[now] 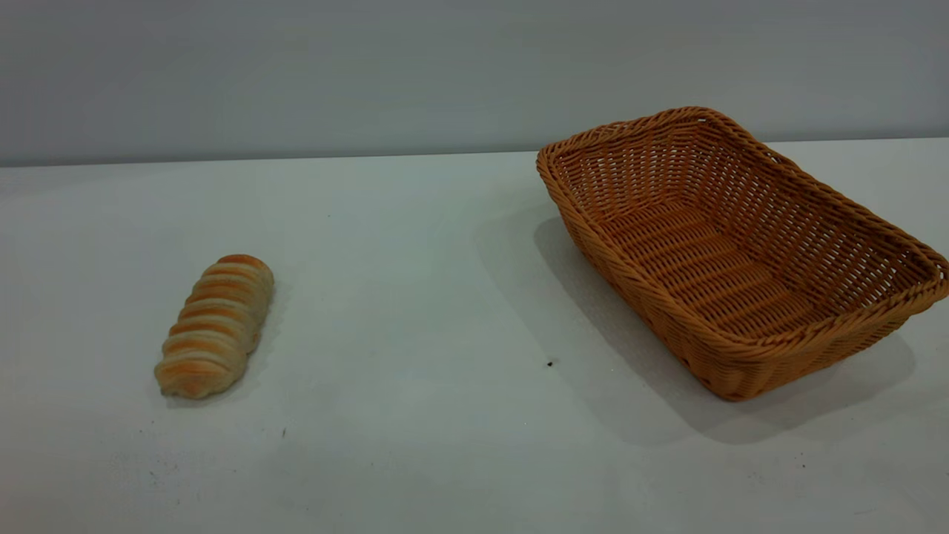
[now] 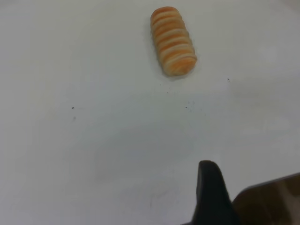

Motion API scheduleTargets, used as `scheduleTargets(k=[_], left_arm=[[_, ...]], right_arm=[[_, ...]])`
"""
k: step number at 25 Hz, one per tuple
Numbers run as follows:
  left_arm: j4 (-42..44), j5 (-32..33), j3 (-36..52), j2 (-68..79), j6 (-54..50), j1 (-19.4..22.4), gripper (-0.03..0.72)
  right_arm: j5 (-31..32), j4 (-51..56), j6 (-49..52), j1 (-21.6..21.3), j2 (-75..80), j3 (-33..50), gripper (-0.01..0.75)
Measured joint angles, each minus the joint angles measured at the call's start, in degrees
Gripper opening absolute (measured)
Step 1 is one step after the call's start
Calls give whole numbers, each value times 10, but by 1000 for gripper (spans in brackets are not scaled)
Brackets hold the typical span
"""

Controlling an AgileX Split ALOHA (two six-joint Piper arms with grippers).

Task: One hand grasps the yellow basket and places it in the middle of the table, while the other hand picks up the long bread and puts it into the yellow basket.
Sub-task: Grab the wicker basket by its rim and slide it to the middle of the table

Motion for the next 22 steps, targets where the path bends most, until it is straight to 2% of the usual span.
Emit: scheduleTargets(k=[4,11,18,22], left_arm=[[1,0,0,10,-24,0,510],[2,-22,-5,152,-75,0,510],[-56,-211,-10,288,-87,0,510],[-69,-253,-13,335,-87,0,510]], right_arm=[[0,0,9,28,0,0,565],[-10,-17,92,30,59,-4,539],[-182,38,147,30,226,-7,539],[-274,93,153,30,341,-7,539]])
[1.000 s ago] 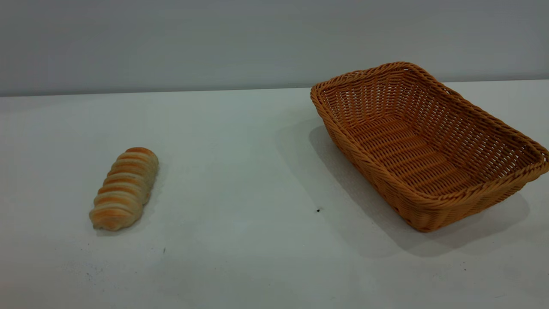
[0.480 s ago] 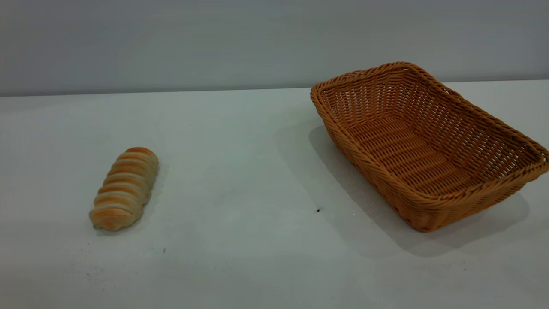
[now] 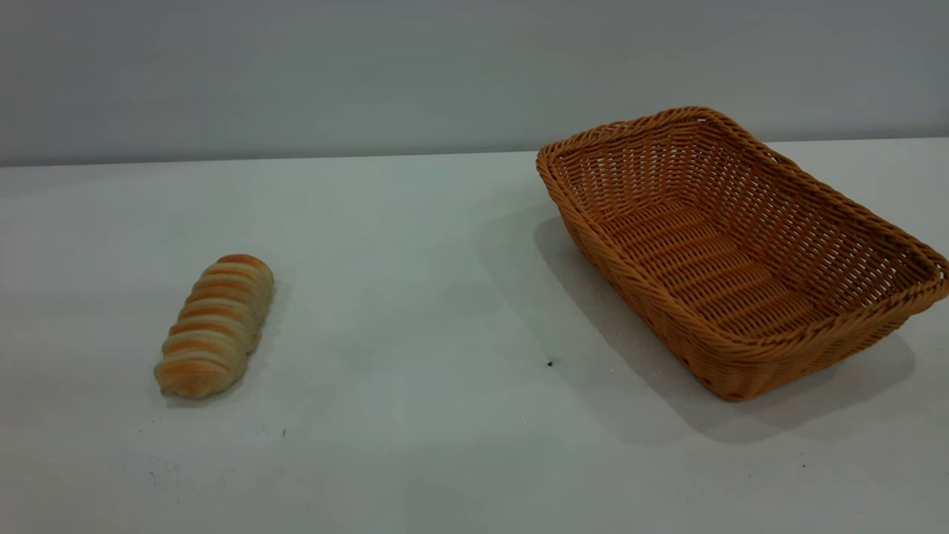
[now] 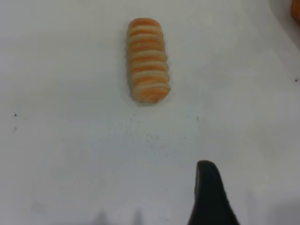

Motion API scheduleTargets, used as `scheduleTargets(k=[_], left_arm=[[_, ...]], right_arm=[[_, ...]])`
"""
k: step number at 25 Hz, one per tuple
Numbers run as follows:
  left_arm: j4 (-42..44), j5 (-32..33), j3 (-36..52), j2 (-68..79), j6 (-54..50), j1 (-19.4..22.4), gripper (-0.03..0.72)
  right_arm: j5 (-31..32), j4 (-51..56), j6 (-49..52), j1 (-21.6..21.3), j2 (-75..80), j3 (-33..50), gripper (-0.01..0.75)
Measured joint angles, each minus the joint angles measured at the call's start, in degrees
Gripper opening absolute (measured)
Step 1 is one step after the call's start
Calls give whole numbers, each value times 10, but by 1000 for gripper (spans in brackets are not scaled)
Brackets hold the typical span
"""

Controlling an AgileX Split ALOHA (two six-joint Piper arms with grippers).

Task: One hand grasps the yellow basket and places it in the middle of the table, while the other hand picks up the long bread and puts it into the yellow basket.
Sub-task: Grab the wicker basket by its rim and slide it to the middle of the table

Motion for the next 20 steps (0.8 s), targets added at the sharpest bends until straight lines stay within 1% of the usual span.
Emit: scheduleTargets(k=[4,6,8,11,14,20], left_arm=[[0,-8,-2,17,6,0,510],[0,-13,-2,18,19,0,510],[0,-18,-2,18,27,0,510],[0,-22,-3,18,30,0,510],[0,-22,-3,18,31,0,510],[0,-22,-3,18,32,0,510]], right_arm=[[-103,32,27,0,136,-3,539],[-128,37,54,0,207,-16,539],[-132,38,77,0,285,-39,539],[-118,40,108,0,380,-76,539],[-113,40,128,0,443,-103,539],[-162,39,159,0,511,-118,539]])
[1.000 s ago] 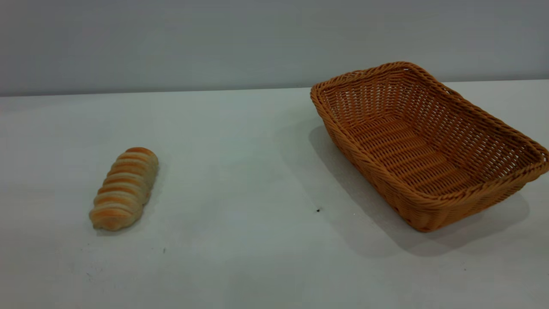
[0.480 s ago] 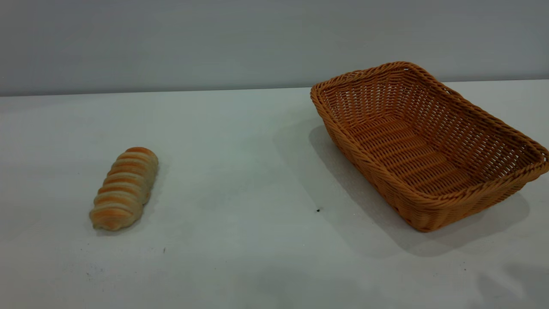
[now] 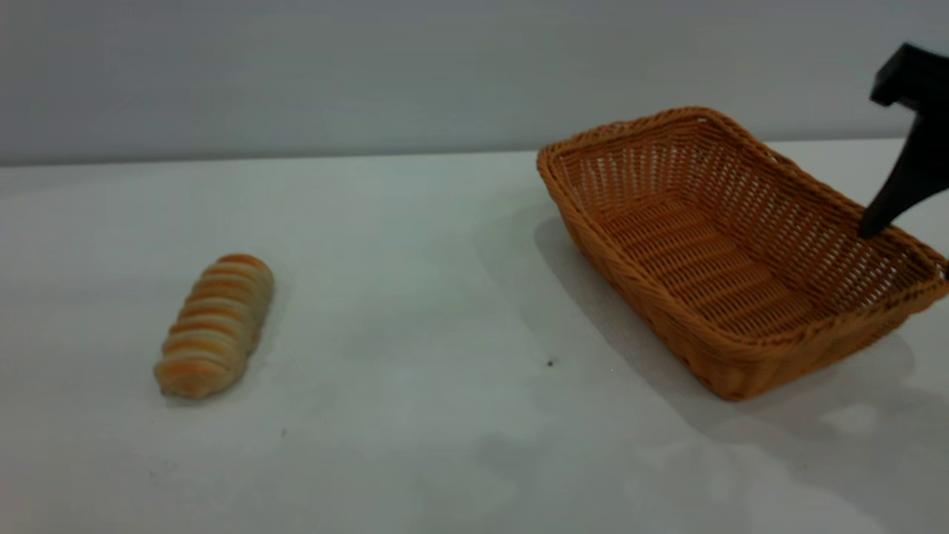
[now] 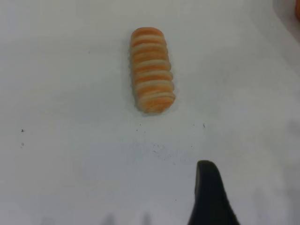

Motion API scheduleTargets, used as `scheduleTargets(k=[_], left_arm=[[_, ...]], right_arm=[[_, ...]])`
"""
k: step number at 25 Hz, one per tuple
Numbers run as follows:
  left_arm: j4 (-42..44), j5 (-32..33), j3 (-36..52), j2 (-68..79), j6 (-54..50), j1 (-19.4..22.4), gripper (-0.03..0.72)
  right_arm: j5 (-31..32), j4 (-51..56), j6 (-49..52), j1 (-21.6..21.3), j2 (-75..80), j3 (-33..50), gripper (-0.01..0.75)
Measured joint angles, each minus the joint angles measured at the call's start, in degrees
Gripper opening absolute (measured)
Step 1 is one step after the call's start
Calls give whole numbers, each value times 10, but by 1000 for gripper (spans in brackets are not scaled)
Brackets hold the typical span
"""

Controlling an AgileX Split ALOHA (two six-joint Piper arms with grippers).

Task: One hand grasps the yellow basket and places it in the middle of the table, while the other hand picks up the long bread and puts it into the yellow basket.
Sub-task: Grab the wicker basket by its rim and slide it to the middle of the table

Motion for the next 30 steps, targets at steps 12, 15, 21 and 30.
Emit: scheduleTargets(k=[12,15,21,30], left_arm=[[-1,-1,0,0,0,0,510],[-1,-1,0,0,0,0,510],[-1,-5,0,0,0,0,510],[-1,-15,0,0,2,0,510]], right_arm=[[-49,2,35,-46,77,-1,539],[-73,5,35,-47,89,-1,539],[-95,36,35,-50,132,-2,538],[-135,67,34,-50,191,-3,530]])
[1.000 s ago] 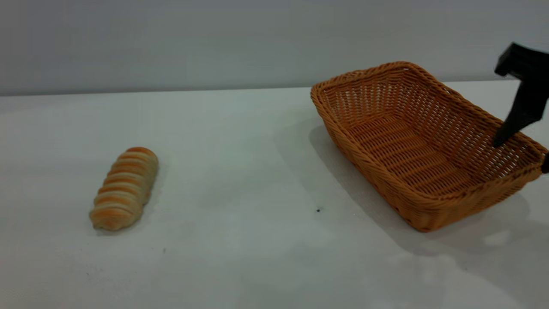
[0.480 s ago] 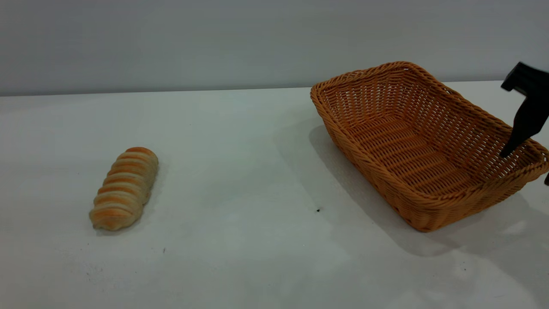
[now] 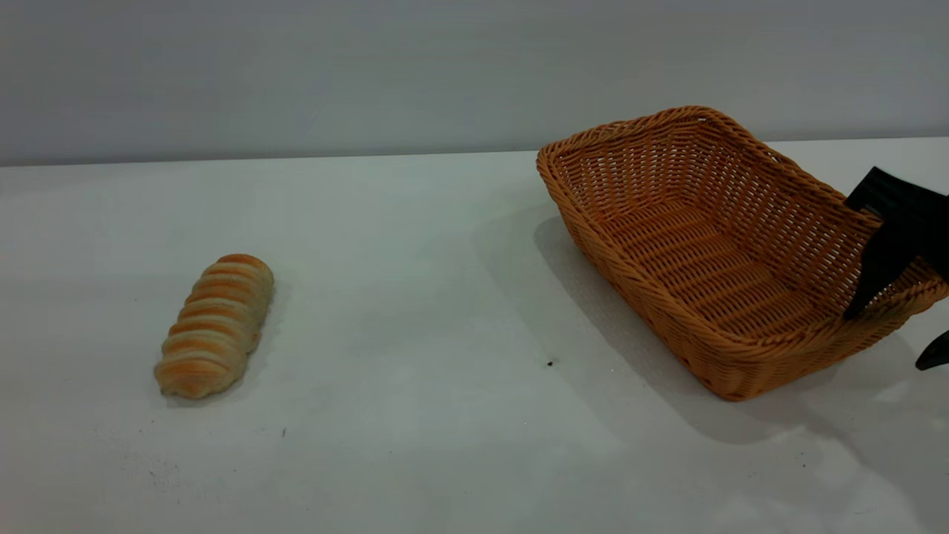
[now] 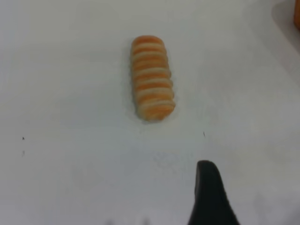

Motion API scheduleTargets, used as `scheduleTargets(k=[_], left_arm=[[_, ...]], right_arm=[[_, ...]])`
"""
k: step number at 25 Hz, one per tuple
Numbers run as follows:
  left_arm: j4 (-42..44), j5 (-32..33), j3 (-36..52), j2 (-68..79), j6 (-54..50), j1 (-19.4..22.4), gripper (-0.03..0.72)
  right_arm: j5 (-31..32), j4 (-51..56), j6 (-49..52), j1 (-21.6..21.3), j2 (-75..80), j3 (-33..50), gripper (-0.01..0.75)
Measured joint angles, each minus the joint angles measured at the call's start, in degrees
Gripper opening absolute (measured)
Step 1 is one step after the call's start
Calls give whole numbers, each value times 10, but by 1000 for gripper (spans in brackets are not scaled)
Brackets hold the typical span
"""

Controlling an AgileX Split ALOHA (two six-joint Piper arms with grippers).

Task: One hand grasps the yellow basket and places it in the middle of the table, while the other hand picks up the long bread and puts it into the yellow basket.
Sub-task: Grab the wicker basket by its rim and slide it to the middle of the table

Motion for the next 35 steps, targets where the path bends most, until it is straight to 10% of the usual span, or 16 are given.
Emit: scheduleTargets(k=[23,31,35], left_arm=[[0,-6,0,0,9,0,511],[0,-6,0,0,10,0,511],[0,-6,0,0,10,0,511]], right_arm=[[-29,14,-14,39,102,-69,373],[-49,19,-45,39,111,-72,99],[-37,18,-85,39,111,-80,90]])
